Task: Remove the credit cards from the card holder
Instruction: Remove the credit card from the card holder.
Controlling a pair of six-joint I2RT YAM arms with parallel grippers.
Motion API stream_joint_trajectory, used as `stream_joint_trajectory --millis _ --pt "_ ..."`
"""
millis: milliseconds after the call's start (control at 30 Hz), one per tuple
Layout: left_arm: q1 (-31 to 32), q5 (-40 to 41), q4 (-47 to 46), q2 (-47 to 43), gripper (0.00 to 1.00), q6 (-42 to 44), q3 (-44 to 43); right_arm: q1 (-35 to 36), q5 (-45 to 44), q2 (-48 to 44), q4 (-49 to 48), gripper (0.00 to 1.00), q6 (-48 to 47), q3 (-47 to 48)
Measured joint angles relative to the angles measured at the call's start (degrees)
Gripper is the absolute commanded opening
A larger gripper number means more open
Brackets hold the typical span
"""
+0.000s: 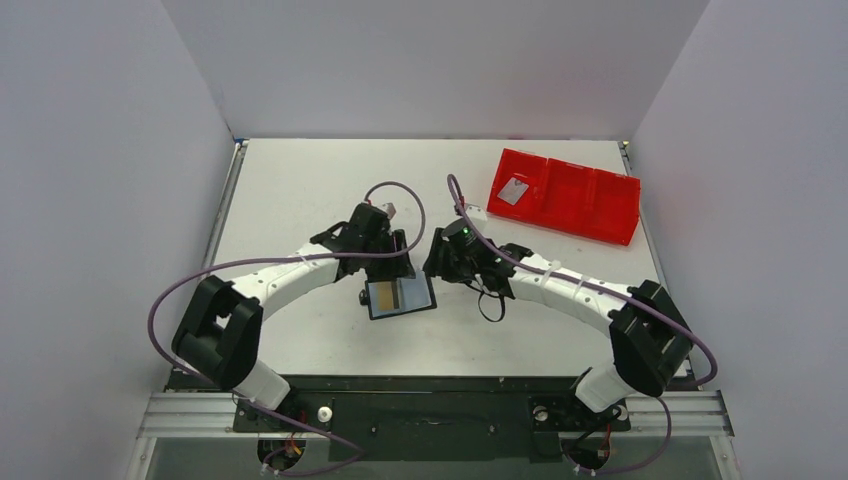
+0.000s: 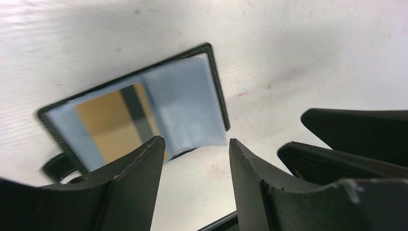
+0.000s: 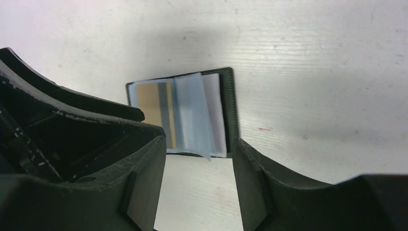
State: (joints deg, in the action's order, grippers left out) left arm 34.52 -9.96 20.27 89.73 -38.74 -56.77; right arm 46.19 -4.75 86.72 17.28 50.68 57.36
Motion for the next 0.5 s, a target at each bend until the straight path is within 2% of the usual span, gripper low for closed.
stream_joint_trajectory --millis 167,300,500 --pt "-4.0 4.0 2.3 -4.0 0.28 -0.1 1.5 1.5 3.0 3.4 -0.4 0.39 -0.8 5.1" --pt "-6.4 5.2 3.2 -4.3 0.17 0.0 4.2 2.7 7.1 9.4 -2.2 0.32 -0.7 8.8" --pt "-6.6 5.2 4.0 -3.1 0.12 0.4 5.2 3.1 11.7 16.3 -3.4 0.28 -0.3 9.9"
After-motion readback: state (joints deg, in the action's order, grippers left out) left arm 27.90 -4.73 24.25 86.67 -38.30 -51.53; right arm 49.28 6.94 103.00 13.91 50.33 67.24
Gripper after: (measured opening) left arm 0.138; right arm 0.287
